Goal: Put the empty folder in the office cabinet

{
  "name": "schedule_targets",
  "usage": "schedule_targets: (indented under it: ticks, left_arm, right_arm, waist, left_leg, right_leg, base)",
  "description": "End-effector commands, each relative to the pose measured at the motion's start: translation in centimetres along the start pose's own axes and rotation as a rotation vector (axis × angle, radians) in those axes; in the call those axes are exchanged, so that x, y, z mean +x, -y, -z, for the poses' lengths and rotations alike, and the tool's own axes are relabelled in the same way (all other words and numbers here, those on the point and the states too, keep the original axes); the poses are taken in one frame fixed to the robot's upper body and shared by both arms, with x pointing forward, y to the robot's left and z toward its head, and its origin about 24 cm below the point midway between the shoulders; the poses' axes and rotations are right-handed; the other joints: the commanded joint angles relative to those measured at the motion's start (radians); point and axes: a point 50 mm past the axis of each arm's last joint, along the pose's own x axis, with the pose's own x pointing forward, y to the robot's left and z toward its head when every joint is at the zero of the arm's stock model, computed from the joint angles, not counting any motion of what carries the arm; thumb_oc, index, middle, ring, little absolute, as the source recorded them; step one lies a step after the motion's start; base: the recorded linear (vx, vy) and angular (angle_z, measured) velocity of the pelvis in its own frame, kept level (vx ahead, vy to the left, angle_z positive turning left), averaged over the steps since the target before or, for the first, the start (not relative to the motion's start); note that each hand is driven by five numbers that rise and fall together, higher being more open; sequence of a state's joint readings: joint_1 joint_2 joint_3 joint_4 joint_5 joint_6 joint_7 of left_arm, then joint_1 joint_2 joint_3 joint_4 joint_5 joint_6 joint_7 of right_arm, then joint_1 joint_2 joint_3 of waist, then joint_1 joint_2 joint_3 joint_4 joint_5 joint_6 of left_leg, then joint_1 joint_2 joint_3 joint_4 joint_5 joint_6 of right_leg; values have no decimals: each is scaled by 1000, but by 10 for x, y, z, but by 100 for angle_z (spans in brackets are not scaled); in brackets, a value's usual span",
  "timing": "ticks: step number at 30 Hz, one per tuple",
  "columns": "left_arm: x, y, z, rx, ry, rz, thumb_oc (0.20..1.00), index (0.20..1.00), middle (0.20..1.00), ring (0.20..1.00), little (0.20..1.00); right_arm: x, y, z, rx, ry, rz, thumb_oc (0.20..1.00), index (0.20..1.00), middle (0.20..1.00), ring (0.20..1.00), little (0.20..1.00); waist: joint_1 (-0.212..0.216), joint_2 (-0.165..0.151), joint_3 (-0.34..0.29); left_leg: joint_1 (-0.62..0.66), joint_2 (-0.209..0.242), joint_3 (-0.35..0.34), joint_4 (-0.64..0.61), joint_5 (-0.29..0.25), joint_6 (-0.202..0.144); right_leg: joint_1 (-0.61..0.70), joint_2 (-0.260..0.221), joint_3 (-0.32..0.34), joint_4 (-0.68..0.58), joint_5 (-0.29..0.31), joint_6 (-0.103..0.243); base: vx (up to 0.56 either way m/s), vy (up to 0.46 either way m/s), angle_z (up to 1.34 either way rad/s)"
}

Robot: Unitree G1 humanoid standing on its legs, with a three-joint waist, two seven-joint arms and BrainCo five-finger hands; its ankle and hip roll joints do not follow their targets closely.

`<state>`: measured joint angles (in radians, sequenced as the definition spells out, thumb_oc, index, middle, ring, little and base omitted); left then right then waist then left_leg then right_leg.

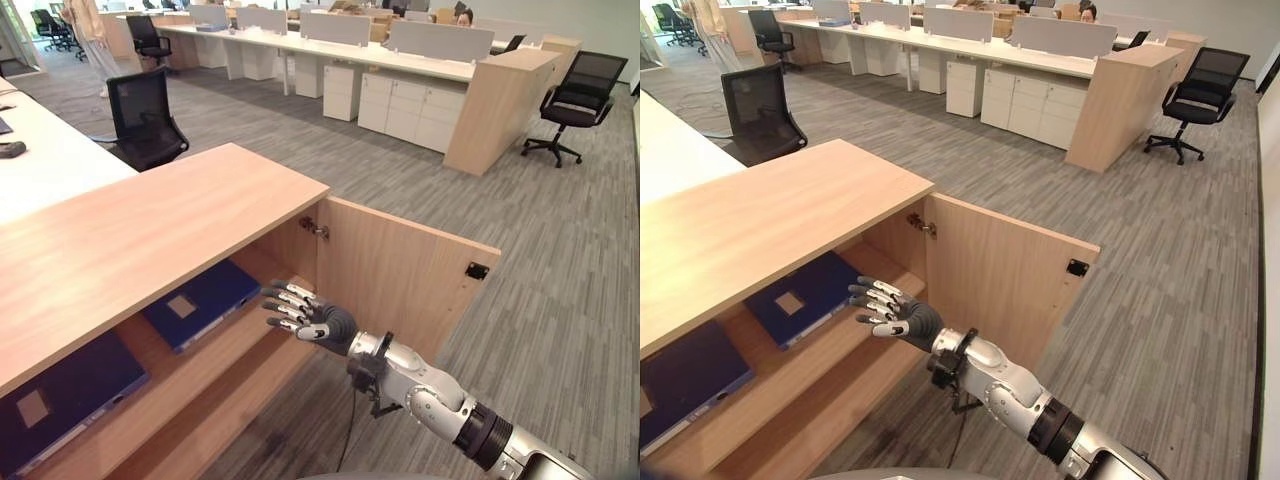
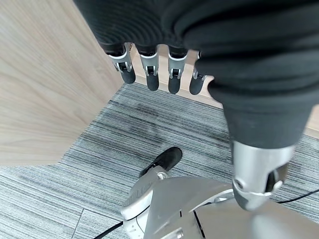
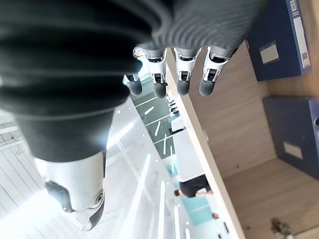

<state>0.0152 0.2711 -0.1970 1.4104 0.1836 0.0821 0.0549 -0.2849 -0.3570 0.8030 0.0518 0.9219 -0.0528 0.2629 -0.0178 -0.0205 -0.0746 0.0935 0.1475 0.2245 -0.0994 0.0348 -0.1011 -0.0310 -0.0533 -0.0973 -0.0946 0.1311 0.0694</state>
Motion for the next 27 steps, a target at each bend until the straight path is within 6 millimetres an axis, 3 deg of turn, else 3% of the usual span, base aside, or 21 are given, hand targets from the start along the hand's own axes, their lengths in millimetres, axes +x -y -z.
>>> schedule_targets:
  ticks: [1, 5, 7, 8, 11, 14, 16, 17, 19, 20, 21, 22, 25, 27]
  left_arm:
    - [-1, -5, -24, -4, 32, -20, 1000, 1000, 1000, 1000, 1000]
    - [-2, 3, -34, -37, 53, 13, 1000, 1000, 1000, 1000, 1000]
    - [-2, 6, -35, -58, 54, 26, 1000, 1000, 1000, 1000, 1000]
    - [-2, 7, -35, -76, 53, 32, 1000, 1000, 1000, 1000, 1000]
    - [-2, 7, -33, -83, 49, 34, 1000, 1000, 1000, 1000, 1000]
    - [-1, 5, -26, -94, 39, 35, 1000, 1000, 1000, 1000, 1000]
    - [-1, 4, -24, -100, 38, 35, 1000, 1000, 1000, 1000, 1000]
    - [-1, 3, -22, -108, 38, 31, 1000, 1000, 1000, 1000, 1000]
    - [0, 0, -17, -149, 39, 22, 1000, 1000, 1000, 1000, 1000]
    - [0, 0, -17, -148, 39, 22, 1000, 1000, 1000, 1000, 1000]
    - [0, 0, -16, -153, 38, 21, 1000, 1000, 1000, 1000, 1000]
    - [0, -6, -22, -169, 57, -4, 1000, 1000, 1000, 1000, 1000]
    - [0, 0, -15, -181, 44, 6, 1000, 1000, 1000, 1000, 1000]
    - [0, 1, -12, -176, 40, 7, 1000, 1000, 1000, 1000, 1000]
  right_arm:
    - [10, 7, -36, -151, 125, 23, 1000, 1000, 1000, 1000, 1000]
    - [-9, 27, -44, -257, 136, 155, 1000, 1000, 1000, 1000, 1000]
    - [-27, 46, -45, -289, 138, 281, 1000, 1000, 1000, 1000, 1000]
    - [-49, 63, -45, -337, 121, 412, 1000, 1000, 1000, 1000, 1000]
    - [-70, 74, -45, -377, 103, 501, 1000, 1000, 1000, 1000, 1000]
    - [-116, 94, -47, -458, 47, 703, 1000, 1000, 1000, 1000, 1000]
    - [-126, 98, -47, -479, 28, 747, 1000, 1000, 1000, 1000, 1000]
    - [-135, 101, -50, -496, 24, 779, 1000, 1000, 1000, 1000, 1000]
    - [-158, 107, -58, -503, 53, 877, 1000, 1000, 1000, 1000, 1000]
    - [-158, 107, -58, -503, 54, 877, 1000, 1000, 1000, 1000, 1000]
    - [-163, 107, -58, -501, 59, 900, 1000, 1000, 1000, 1000, 1000]
    - [-170, 110, -61, -513, 62, 937, 1000, 1000, 1000, 1000, 1000]
    - [-179, 114, -65, -515, 85, 991, 1000, 1000, 1000, 1000, 1000]
    - [-182, 114, -66, -515, 96, 1009, 1000, 1000, 1000, 1000, 1000]
  waist:
    - [-7, -48, 32]
    - [-23, -46, 27]
    - [-32, -45, 24]
    - [-39, -44, 22]
    - [-44, -44, 21]
    - [-54, -46, 20]
    - [-56, -48, 22]
    - [-55, -53, 31]
    - [-44, -69, 96]
    - [-46, -70, 93]
    - [-36, -71, 116]
    - [-23, -72, 158]
    - [-4, -77, 183]
    - [2, -79, 182]
  left_leg:
    - [28, -16, -42, 12, -84, 10]
    - [30, -15, -38, 12, -87, 9]
    - [27, -15, -41, 12, -87, 9]
    - [23, -16, -47, 12, -87, 8]
    - [19, -14, -56, 12, -86, 6]
    - [11, -1, -73, 12, -81, -2]
    - [11, 5, -77, 17, -82, -4]
    - [-10, 12, -87, 71, -94, -5]
    - [-132, 32, -132, 354, -110, -5]
    - [-138, 31, -135, 355, -109, -5]
    - [-171, 38, -153, 442, -84, 5]
    - [-249, 9, -212, 592, -4, 30]
    - [-376, -105, -242, 602, -46, 56]
    - [-395, -136, -231, 537, -57, 64]
  right_leg:
    - [50, -5, 3, 7, -138, 46]
    - [50, -2, 8, 7, -141, 46]
    - [50, 0, 7, 7, -142, 46]
    - [51, 2, 7, 7, -147, 45]
    - [53, 7, 5, 7, -151, 43]
    - [52, 17, -2, 7, -160, 37]
    - [56, 22, 1, 7, -164, 33]
    - [60, 24, 3, 7, -168, 27]
    - [86, 35, 4, 15, -176, -7]
    - [83, 34, 2, 15, -175, -7]
    - [96, 40, 1, 20, -179, -21]
    - [108, 42, -7, 32, -178, -42]
    - [116, 34, -2, 29, -177, -38]
    - [111, 29, -4, 28, -174, -33]
  base:
    - [0, 0, 0]
    - [1, -13, -5]
    - [5, -19, 0]
    - [13, -48, 3]
    - [9, -41, 7]
    - [28, -112, 9]
    - [23, -97, 21]
    - [-43, -217, 4]
    - [-94, -210, 4]
    - [-38, -114, 28]
    - [-33, -85, 11]
    - [-38, -76, -7]
    - [-1, 6, -8]
    - [57, 54, -14]
